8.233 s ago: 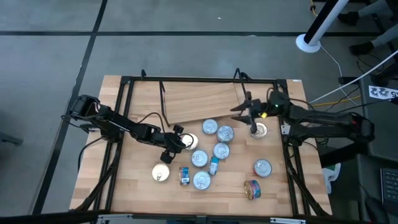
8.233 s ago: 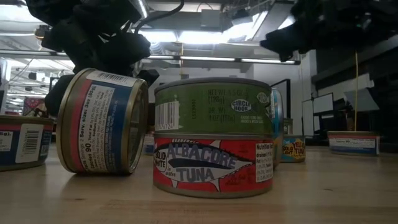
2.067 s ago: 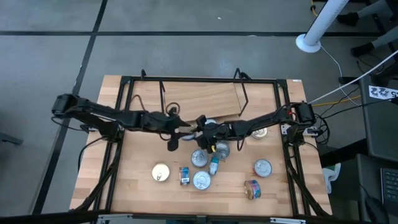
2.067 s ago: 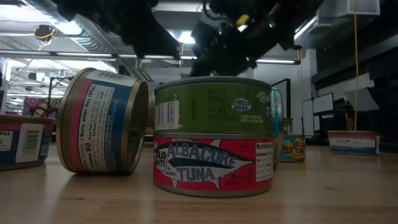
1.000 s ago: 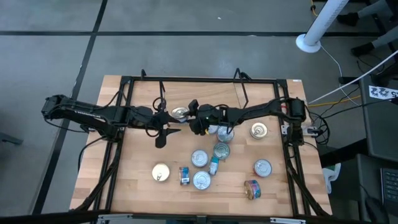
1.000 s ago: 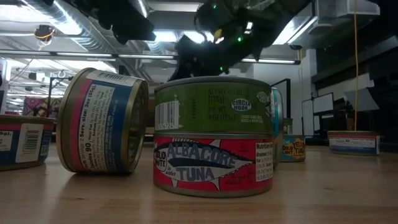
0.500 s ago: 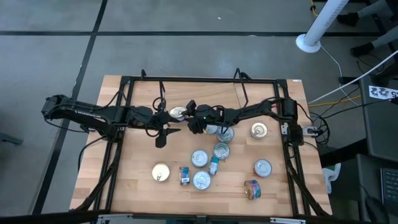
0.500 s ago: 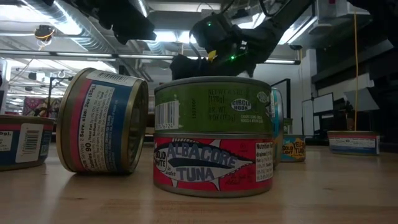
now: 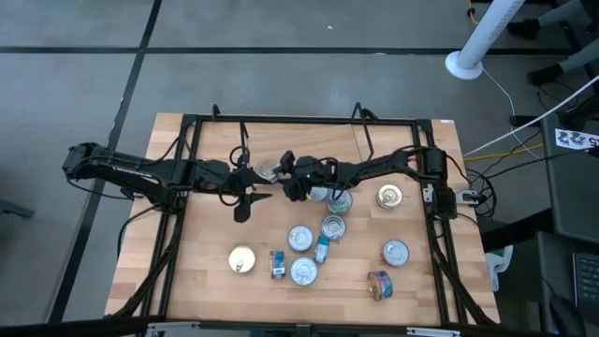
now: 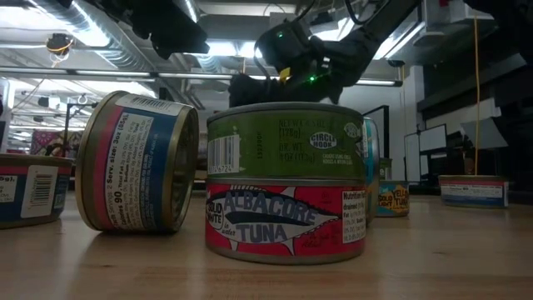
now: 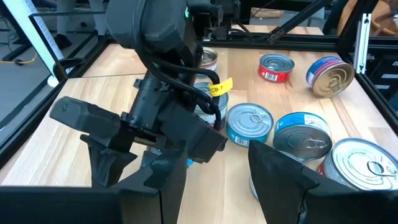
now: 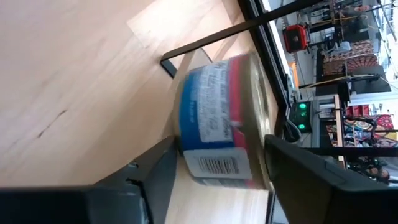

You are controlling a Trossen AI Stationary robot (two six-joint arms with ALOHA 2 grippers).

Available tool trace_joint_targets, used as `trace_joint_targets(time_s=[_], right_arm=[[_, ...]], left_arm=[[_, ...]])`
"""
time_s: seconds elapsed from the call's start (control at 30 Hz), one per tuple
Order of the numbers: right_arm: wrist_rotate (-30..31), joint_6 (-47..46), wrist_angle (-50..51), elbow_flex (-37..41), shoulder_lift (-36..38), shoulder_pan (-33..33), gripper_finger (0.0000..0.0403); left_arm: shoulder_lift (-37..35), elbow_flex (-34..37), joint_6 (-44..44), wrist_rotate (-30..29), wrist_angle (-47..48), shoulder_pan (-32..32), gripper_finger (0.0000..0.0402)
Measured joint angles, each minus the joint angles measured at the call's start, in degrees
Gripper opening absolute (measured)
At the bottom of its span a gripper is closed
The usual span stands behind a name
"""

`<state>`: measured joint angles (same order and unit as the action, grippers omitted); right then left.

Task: Stack canned seafood by type on shelf
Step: Put the blue pink tuna can on the shelf

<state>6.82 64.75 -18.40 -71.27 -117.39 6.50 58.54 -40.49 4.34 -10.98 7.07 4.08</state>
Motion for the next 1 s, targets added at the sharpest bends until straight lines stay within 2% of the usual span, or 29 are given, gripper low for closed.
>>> trace_joint_targets(time_s=[0.23, 0.43, 0.63, 0.73, 0.83, 1.0], right_arm=[[0.03, -3.49, -0.23, 0.01, -0.01, 0.41, 0.0271], [2.87, -11.67, -0.92, 0.01, -0.01, 1.57, 0.0273], [3.05, -12.53, -1.16, 0.01, -0.01, 1.40, 0.0273], [3.36, -17.02, -1.27, 0.01, -0.01, 1.48, 0.0273], [5.38, -20.82, -1.30, 0.01, -0.01, 2.23, 0.0273], [8.65, -21.24, -1.28, 0.01, -0.01, 2.60, 0.0273]], left_arm=[[0.00, -0.01, 0.05, 0.00, 0.00, 0.00, 0.0166], [0.00, 0.00, 0.09, 0.01, 0.00, 0.00, 0.0166], [0.00, 0.00, 0.15, 0.02, 0.00, 0.00, 0.0166], [0.00, 0.00, 0.16, 0.02, 0.00, 0.00, 0.0166], [0.00, -0.01, 0.17, 0.02, 0.00, 0.00, 0.0166], [0.00, 0.00, 0.16, 0.02, -0.02, 0.01, 0.0166]])
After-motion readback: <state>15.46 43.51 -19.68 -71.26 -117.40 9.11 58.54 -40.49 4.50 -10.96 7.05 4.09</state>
